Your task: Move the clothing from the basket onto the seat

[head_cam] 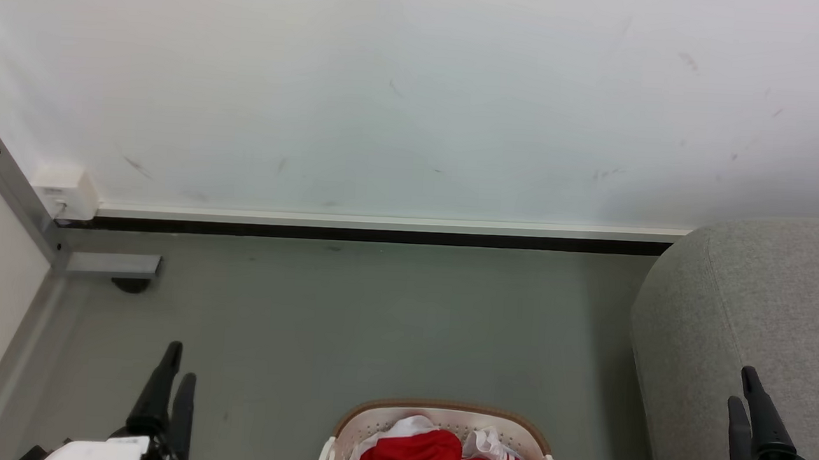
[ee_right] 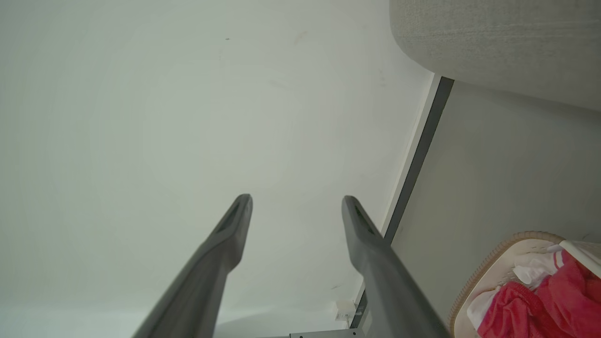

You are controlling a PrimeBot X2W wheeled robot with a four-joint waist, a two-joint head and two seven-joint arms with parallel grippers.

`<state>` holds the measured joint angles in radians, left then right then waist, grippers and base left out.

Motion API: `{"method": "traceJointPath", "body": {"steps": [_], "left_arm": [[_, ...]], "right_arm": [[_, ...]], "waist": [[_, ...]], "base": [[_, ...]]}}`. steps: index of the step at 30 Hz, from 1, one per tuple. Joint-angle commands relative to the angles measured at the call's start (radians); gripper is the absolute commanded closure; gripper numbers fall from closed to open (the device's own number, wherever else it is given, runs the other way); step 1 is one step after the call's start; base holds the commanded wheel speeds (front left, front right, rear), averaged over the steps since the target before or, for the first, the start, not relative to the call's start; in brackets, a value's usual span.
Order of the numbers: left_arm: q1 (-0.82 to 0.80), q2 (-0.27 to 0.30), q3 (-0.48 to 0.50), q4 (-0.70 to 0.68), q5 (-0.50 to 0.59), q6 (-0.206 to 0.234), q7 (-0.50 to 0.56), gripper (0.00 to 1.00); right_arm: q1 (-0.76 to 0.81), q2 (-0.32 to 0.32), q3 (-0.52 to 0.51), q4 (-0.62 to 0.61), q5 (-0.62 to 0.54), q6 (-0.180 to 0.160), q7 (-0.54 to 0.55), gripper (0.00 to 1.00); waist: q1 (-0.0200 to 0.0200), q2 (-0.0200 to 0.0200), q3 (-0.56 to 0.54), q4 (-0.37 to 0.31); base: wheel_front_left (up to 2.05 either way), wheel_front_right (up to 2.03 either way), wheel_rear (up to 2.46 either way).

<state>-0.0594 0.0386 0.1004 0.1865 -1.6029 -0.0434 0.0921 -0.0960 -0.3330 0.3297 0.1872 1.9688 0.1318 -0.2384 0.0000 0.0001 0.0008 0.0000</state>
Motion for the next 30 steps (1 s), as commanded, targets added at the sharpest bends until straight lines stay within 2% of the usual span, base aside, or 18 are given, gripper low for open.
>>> {"method": "traceJointPath", "body": {"steps": [1, 8, 17, 30], "left_arm": [[-0.022, 0.005, -0.004, -0.023, 0.01, -0.007, -0.012, 0.0], [-0.03, 0.009, -0.02, -0.049, 0.068, -0.015, -0.046, 0.0], [-0.037, 0.012, -0.021, -0.075, 0.229, -0.025, -0.086, 0.0], [-0.029, 0.021, -0.035, -0.118, 0.519, -0.037, -0.137, 0.0]], "right_arm": [[-0.019, 0.0, -0.012, -0.022, -0.026, 0.0, -0.002, 0.0], [-0.027, 0.028, -0.028, -0.033, -0.099, 0.0, -0.004, 0.0], [-0.036, 0.06, -0.068, -0.064, -0.239, 0.0, -0.007, 0.0], [-0.032, 0.101, -0.077, -0.078, -0.597, -0.001, -0.01, 0.0]], "waist": [[0.0, -0.0001, 0.0, 0.0], [0.0, -0.0001, 0.004, 0.001], [0.0, -0.0001, 0.012, 0.0], [0.0, -0.0001, 0.014, -0.003]], "base": [[0.0, 0.0, 0.0], [0.0, 0.0, 0.0], [0.0, 0.0, 0.0], [0.0, 0.0, 0.0]]}}
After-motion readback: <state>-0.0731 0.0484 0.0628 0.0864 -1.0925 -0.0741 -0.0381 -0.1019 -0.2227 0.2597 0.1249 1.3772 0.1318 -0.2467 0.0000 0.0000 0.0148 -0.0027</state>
